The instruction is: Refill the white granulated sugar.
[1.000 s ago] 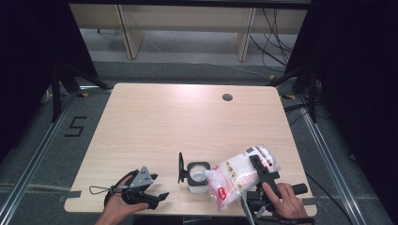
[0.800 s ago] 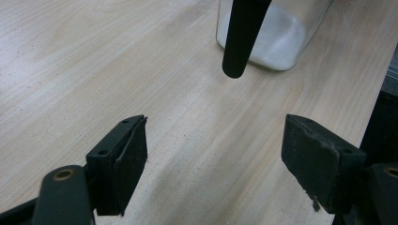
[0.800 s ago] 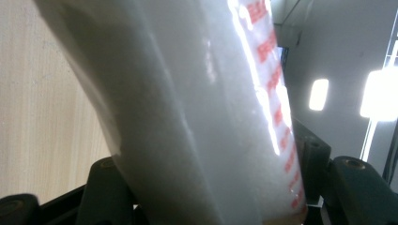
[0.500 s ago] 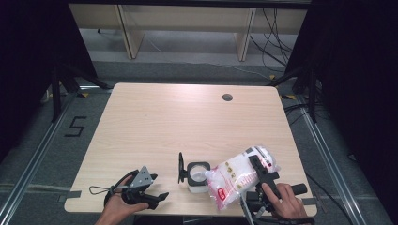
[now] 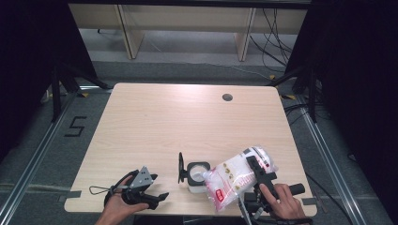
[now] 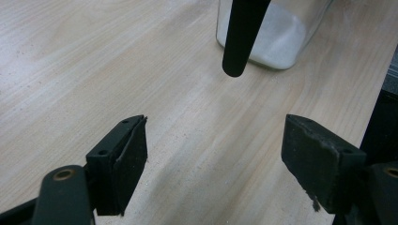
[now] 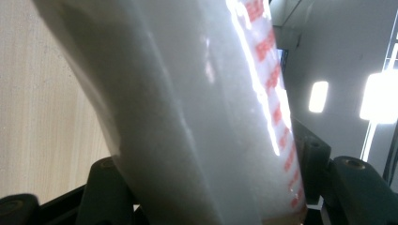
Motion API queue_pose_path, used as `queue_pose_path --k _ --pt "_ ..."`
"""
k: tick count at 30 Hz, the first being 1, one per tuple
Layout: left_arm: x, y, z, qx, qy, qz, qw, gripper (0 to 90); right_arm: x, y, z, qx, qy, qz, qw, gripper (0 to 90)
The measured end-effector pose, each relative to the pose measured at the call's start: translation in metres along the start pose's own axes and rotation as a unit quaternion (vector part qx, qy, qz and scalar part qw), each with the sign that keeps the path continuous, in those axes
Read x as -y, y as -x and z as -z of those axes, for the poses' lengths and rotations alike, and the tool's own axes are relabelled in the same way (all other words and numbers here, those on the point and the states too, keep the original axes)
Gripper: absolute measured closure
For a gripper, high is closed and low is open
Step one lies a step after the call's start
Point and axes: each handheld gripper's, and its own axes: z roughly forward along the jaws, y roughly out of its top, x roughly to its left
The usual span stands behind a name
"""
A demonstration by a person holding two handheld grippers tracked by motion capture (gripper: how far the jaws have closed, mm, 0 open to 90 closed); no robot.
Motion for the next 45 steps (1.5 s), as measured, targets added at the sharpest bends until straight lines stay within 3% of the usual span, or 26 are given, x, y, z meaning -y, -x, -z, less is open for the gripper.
queue_pose_path --k 3,6,8,9,10,11,15,19,22,24,26,27,28,29,30,31,32,33,34,38,39,40,41,43,44,45 --pt "0.0003 -0.0007 0.0003 -0.001 -0.007 -0.004 1.0000 22.4 0.0021 -0.0005 -0.0017 0.005 0.008 -0.006 0.9999 41.7" --pt "-0.0001 -0.0012 0.0003 -0.005 -0.007 -0.006 0.9999 22.4 0.0039 -0.0042 -0.0010 0.001 -0.005 -0.031 0.9995 41.7" --pt "0.0001 -0.0009 0.0001 -0.004 -0.007 -0.006 1.0000 22.4 0.0036 -0.0037 -0.0008 0.002 -0.004 -0.027 0.9996 41.7" --pt "-0.0001 -0.0017 0.0006 -0.002 -0.009 -0.014 0.9999 22.4 0.0027 -0.0024 -0.0028 0.010 0.010 -0.012 0.9998 41.7" --pt "0.0003 -0.0005 0.0001 -0.002 -0.006 -0.002 1.0000 22.4 0.0017 -0.0041 -0.0018 0.000 0.002 -0.023 0.9997 41.7" --pt "-0.0001 -0.0009 0.0005 -0.003 -0.006 -0.006 1.0000 22.4 0.0009 -0.0045 -0.0016 0.010 0.012 -0.024 0.9996 41.7" --pt "0.0004 -0.0008 0.0004 0.000 -0.008 -0.005 1.0000 22.4 0.0016 -0.0036 -0.0011 0.001 0.001 -0.025 0.9997 41.7" --pt "0.0001 -0.0014 0.0008 -0.005 -0.010 -0.009 0.9999 22.4 0.0024 -0.0007 -0.0009 0.003 0.000 -0.001 1.0000 41.8" --pt "0.0000 -0.0011 0.0007 -0.004 -0.007 -0.007 0.9999 22.4 0.0021 -0.0038 -0.0004 0.005 -0.002 -0.022 0.9997 41.7" --pt "0.0000 -0.0001 0.0001 0.000 -0.002 -0.002 1.0000 22.4 0.0017 -0.0004 0.0007 0.002 -0.001 -0.004 1.0000 41.7" --pt "0.0003 -0.0009 0.0004 -0.002 -0.008 -0.006 0.9999 22.4 0.0023 -0.0020 -0.0002 0.006 -0.001 -0.019 0.9998 41.8" --pt "0.0003 0.0000 -0.0001 -0.001 -0.003 0.001 1.0000 22.4 0.0017 0.0011 0.0004 0.002 -0.002 0.004 1.0000 41.8" --pt "-0.0003 -0.0011 0.0007 -0.002 -0.005 -0.007 1.0000 22.4 0.0017 0.0011 0.0004 0.002 -0.002 0.004 1.0000 41.8" --pt "0.0001 0.0000 0.0000 0.000 -0.001 -0.001 1.0000 22.4 0.0032 -0.0035 -0.0009 0.007 0.003 -0.019 0.9998 41.8" --pt "0.0001 0.0000 0.0000 0.000 -0.001 -0.001 1.0000 22.4 0.0032 -0.0035 -0.0009 0.007 0.003 -0.019 0.9998 41.8" --pt "0.0004 -0.0008 0.0004 -0.001 -0.007 -0.004 1.0000 22.4 0.0033 -0.0057 -0.0011 0.006 0.000 -0.036 0.9993 41.8" --pt "0.0004 -0.0009 0.0005 -0.001 -0.006 -0.003 1.0000 22.4 0.0030 -0.0037 -0.0022 0.009 0.006 -0.021 0.9997 41.8" --pt "-0.0001 -0.0015 0.0009 -0.004 -0.007 -0.008 0.9999 22.4 0.0030 -0.0045 -0.0014 0.006 0.003 -0.027 0.9996 41.8" --pt "0.0000 -0.0002 0.0000 -0.002 0.001 0.001 1.0000 22.4 0.0028 -0.0026 -0.0008 0.007 0.005 -0.014 0.9999 41.8" --pt "0.0002 -0.0007 0.0003 -0.001 -0.006 -0.003 1.0000 22.4 0.0024 -0.0030 0.0000 0.001 0.000 -0.030 0.9996 41.8" --pt "-0.0001 -0.0001 0.0000 0.000 0.000 0.000 1.0000 22.4 0.0017 -0.0001 0.0001 0.003 0.005 -0.008 0.9999 41.8" --pt "-0.0002 -0.0005 -0.0001 0.000 0.000 -0.004 1.0000 22.4 0.0016 -0.0045 0.0014 -0.002 -0.004 -0.035 0.9994 41.8" --pt "0.0003 -0.0006 0.0003 -0.001 -0.006 -0.003 1.0000 22.4 0.0016 -0.0031 -0.0002 0.001 0.007 -0.024 0.9997 41.8" --pt "0.0003 -0.0007 0.0004 -0.001 -0.006 -0.003 1.0000 22.5 0.0011 -0.0042 -0.0006 0.000 0.005 -0.033 0.9994 41.8" --pt "0.0002 0.0002 -0.0001 0.000 -0.001 0.002 1.0000 22.4 0.0001 -0.0013 0.0002 -0.002 0.003 -0.012 0.9999 41.8" --pt "-0.0003 -0.0013 0.0007 -0.003 -0.005 -0.008 0.9999 22.4 0.0006 -0.0028 -0.0004 -0.003 0.007 -0.021 0.9998 41.8"
